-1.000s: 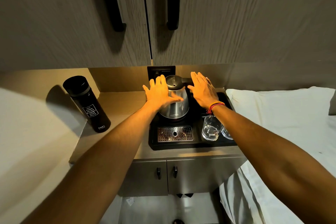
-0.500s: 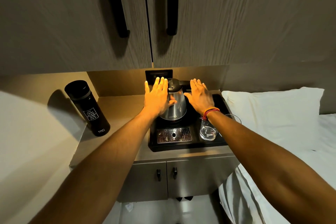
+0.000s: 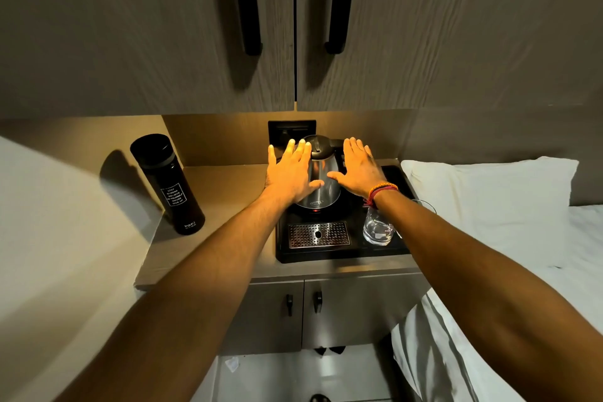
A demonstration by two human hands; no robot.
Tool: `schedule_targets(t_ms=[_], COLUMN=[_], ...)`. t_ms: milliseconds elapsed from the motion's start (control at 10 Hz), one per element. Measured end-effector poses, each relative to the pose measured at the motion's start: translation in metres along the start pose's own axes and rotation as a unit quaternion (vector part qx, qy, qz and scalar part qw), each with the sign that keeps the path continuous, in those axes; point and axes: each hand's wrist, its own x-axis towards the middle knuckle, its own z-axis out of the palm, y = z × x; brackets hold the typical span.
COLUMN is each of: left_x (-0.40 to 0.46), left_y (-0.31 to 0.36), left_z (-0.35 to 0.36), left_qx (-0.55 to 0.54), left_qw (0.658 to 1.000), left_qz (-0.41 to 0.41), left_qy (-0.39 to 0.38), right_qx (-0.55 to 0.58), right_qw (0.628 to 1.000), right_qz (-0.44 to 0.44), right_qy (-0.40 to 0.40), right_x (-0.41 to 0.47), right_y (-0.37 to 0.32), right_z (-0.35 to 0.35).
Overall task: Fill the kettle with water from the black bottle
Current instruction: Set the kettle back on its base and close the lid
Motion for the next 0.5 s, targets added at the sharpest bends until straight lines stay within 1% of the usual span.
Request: schedule_targets(t_ms=[100, 200, 300, 400, 500], left_x=[0.001, 0.000, -0.003, -0.024, -0.036], left_y=[0.000, -0.001, -0.001, 0.005, 0.002], left_z=[-0.003, -0.009, -0.020, -0.038, -0.054], left_qx=[-0.002, 0.008, 0.010, -0.019, -0.030], left_qw=[1.000, 0.999, 0.999, 0.999, 0.998], left_qz=[0.000, 0.006, 0.003, 0.015, 0.010], left_qy=[-0.017, -0.047, -0.053, 0.021, 0.060], right_qx=[0.001, -0.024, -0.040, -0.032, -0.043], right_qw=[1.000, 0.999, 0.998, 0.999, 0.999], right_qz=[0.002, 0.004, 0.017, 0.014, -0.008], right_qy=[-0.010, -0.035, -0.055, -0.031, -0.008], right_x=[0.001, 0.001, -0.003, -0.029, -0.042], right_y=[-0.005, -0.006, -0.006, -0.016, -0.019], right_z=[-0.001, -0.010, -0.017, -0.024, -0.030])
